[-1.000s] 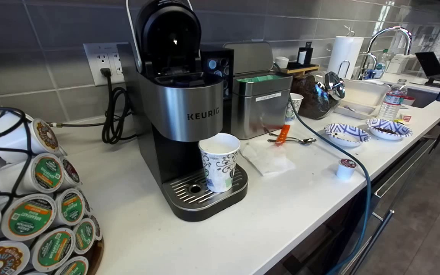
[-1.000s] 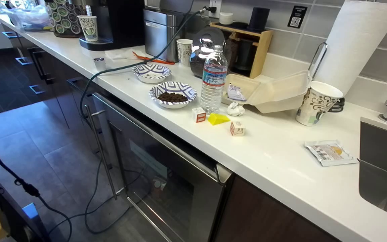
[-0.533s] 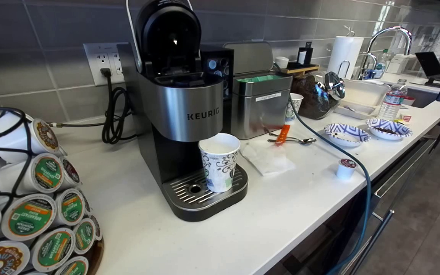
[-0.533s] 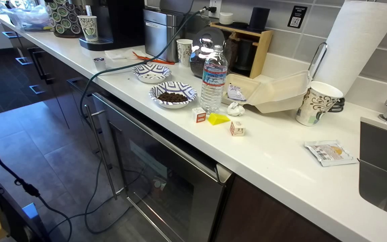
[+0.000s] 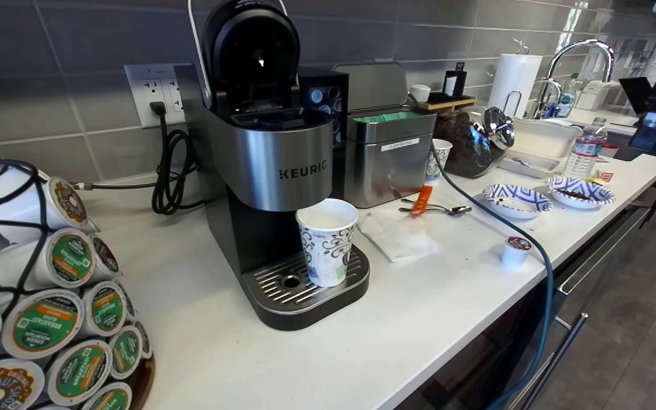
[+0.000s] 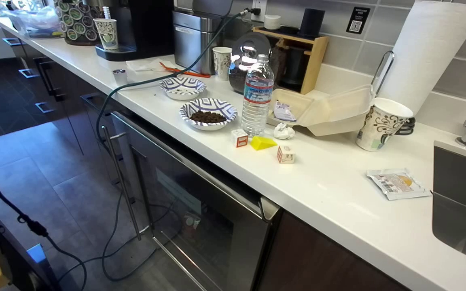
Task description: Put the coffee pod in the coffeemaker
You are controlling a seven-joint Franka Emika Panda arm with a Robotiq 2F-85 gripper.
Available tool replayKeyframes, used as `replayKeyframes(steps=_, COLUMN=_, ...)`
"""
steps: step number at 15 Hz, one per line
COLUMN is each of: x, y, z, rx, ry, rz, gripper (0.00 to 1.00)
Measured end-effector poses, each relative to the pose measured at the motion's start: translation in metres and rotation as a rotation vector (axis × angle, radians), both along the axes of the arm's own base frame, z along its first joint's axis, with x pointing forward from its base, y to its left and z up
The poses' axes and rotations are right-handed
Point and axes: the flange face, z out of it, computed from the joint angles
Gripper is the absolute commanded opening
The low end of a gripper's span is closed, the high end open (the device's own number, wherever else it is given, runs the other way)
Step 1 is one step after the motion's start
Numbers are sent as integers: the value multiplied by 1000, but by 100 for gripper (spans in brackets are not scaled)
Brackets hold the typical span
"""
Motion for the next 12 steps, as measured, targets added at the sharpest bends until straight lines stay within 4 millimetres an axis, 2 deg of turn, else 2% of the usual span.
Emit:
replayKeyframes(steps=2, x=11, y=9, z=-10, rx=-19, ry=-98, rz=-20, gripper=100)
replayKeyframes(steps=4, x=19, y=23, z=-31, rx=-48, ry=-147, rz=-36, gripper=100)
replayKeyframes(steps=9, x=26, y=50, z=-89, rx=-190, ry=-94, rz=-109, gripper=100)
replayKeyframes(steps=12, x=31, y=62, z=-110, rx=-240, ry=-90, rz=-170, gripper=100)
